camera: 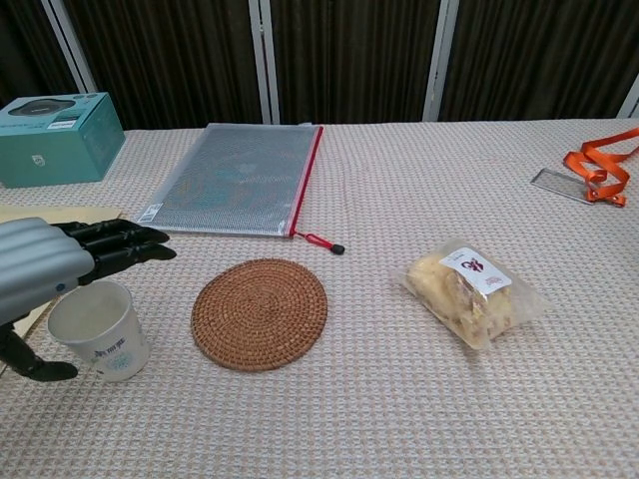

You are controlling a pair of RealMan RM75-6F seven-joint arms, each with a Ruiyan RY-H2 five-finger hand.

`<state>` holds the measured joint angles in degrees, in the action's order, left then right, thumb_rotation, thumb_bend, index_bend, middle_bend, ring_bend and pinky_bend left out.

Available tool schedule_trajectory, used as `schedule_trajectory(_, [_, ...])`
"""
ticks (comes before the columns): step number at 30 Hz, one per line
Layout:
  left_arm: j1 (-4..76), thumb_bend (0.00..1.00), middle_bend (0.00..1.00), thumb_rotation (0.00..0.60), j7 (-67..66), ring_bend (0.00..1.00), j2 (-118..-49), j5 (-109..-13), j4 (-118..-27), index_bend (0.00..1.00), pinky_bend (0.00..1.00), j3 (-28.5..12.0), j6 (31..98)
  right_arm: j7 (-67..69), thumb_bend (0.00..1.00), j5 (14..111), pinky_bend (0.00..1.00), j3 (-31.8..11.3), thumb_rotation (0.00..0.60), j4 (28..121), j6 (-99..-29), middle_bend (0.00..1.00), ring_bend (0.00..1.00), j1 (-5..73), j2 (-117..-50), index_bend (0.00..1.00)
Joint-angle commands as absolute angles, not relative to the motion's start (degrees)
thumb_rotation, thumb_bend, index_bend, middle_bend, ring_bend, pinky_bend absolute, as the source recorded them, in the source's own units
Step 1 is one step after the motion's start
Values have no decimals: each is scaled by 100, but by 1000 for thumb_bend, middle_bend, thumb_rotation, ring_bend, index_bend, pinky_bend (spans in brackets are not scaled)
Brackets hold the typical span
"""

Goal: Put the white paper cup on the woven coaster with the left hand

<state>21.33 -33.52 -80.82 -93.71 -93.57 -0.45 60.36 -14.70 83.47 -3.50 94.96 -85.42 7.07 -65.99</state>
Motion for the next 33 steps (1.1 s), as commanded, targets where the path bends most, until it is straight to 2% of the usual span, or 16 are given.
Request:
schedule_trajectory(1, [2203,44,134,600,-3780,80,-8296,-9182,-9311,125,273,-123,5939,-1431,0,8315,0,-370,600,9479,-8536,0,0,694,-6578,0])
schedule_trajectory(4, [2235,88,292,600,-4066,197,-8450,-8940,-9332,277,374,-176,5878,-1389,0,8291,0,-389,600,9471,-8533,0,0,679,-6557,0])
schedule_trajectory(7, [2259,152,400,600,-4260,278,-8512,-8837,-9336,365,438,-204,5866,-1373,0,8270,0,-404,600,9464,-8536,0,0,669,-6547,0])
schedule_trajectory(10, [2260,236,451,600,-4524,319,-8553,-8648,-9404,412,477,-232,5889,-1349,0,8241,0,-423,600,9458,-8526,0,0,662,-6536,0])
schedule_trajectory(13, [2263,297,461,600,-4671,328,-8554,-8489,-9477,418,493,-244,5915,-1334,0,8216,0,-438,600,9451,-8507,0,0,660,-6530,0])
schedule_trajectory(18, [2295,298,461,600,-4612,328,-8509,-8365,-9609,418,495,-286,5982,-1318,0,8192,0,-456,600,9444,-8492,0,0,653,-6524,0])
schedule_trajectory(27, [2712,237,449,600,-4430,325,-8370,-8198,-10118,410,492,-822,6035,-1345,0,8046,0,-524,600,9402,-8402,0,0,669,-6548,0])
schedule_trajectory(33, [3232,218,444,600,-4602,320,-8766,-8042,-9945,406,488,-1139,5825,-1340,0,7881,0,-609,600,9346,-8328,0,0,693,-6559,0])
